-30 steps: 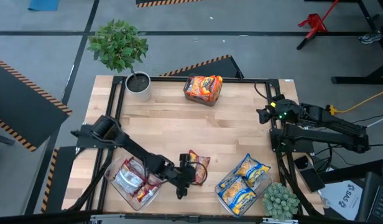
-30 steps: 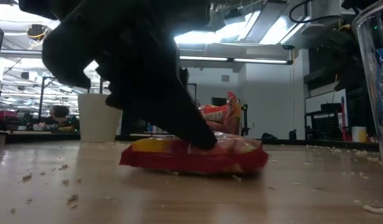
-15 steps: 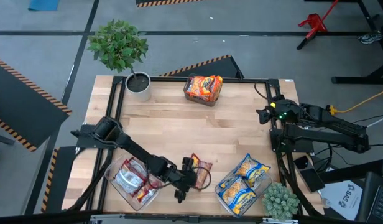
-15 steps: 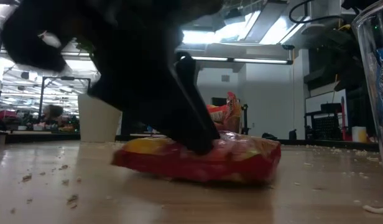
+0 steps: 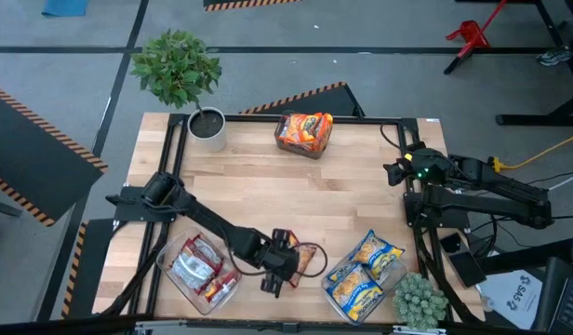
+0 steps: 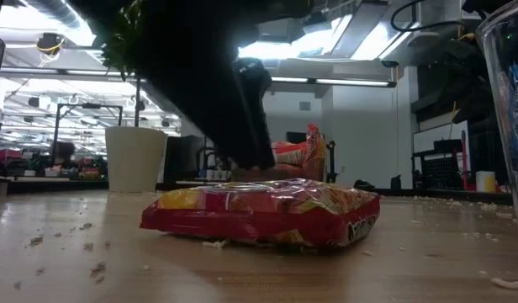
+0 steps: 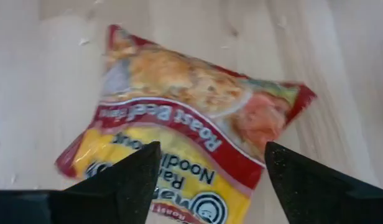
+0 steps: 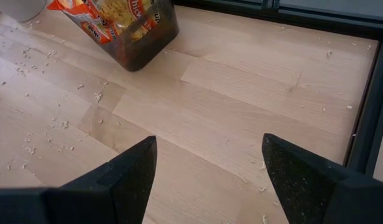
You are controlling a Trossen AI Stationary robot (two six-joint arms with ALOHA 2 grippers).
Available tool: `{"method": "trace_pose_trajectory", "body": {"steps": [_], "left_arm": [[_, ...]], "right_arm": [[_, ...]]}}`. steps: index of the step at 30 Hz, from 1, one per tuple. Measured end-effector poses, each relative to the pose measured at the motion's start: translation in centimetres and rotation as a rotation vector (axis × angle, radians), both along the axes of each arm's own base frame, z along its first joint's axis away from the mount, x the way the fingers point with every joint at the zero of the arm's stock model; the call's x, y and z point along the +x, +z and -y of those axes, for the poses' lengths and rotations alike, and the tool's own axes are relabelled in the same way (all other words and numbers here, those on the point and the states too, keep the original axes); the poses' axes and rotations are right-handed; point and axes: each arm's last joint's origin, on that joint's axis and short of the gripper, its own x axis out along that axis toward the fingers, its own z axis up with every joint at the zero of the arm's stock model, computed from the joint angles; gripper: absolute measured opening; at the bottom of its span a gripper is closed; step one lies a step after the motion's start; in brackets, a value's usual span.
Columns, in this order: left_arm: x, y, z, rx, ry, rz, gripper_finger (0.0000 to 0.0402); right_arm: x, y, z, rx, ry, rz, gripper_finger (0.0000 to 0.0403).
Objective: Sort Maruchan noodles
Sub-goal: Put the red noodle pack into the left transparent bin
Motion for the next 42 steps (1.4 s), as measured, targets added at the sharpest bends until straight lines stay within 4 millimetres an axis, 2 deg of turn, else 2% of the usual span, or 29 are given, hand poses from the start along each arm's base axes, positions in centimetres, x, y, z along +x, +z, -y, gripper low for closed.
{"method": "trace_pose_trajectory", "body": {"steps": [6,11,14,18,21,24,33,42], "left_arm": [[-0.2,0.4,-0.5,-0.06,0.195,-0.062,0.031],[-0.8,0.4,0.7,-0.139,0.206,-0.102,0.0311],[-1.4,0.4,1.7,-0.09,0.212,-0.071,0.0308],[-2.0,0.4,2.2,0.002,0.326,-0.001,0.0307],[-2.3,0.4,2.3,0.023,0.437,0.035,0.0307],[-2.5,0.4,2.7,0.016,0.436,0.05,0.0307],[-2.9,-1.7,4.5,0.017,0.422,0.03,0.0307],[-1.6,-3.6,3.2,0.011,0.469,-0.007,0.0307]], "right_arm": [[0.0,0.0,0.0,-0.001,0.001,0.0,0.028],[0.0,0.0,0.0,-0.01,0.013,-0.009,0.028],[0.0,0.0,0.0,-0.01,0.013,-0.009,0.028],[0.0,0.0,0.0,-0.01,0.013,-0.009,0.028],[0.0,0.0,0.0,-0.01,0.013,-0.009,0.028],[0.0,0.0,0.0,-0.01,0.013,-0.009,0.028],[0.0,0.0,0.0,-0.01,0.013,-0.008,0.028],[0.0,0.0,0.0,-0.01,0.014,-0.008,0.028]]}}
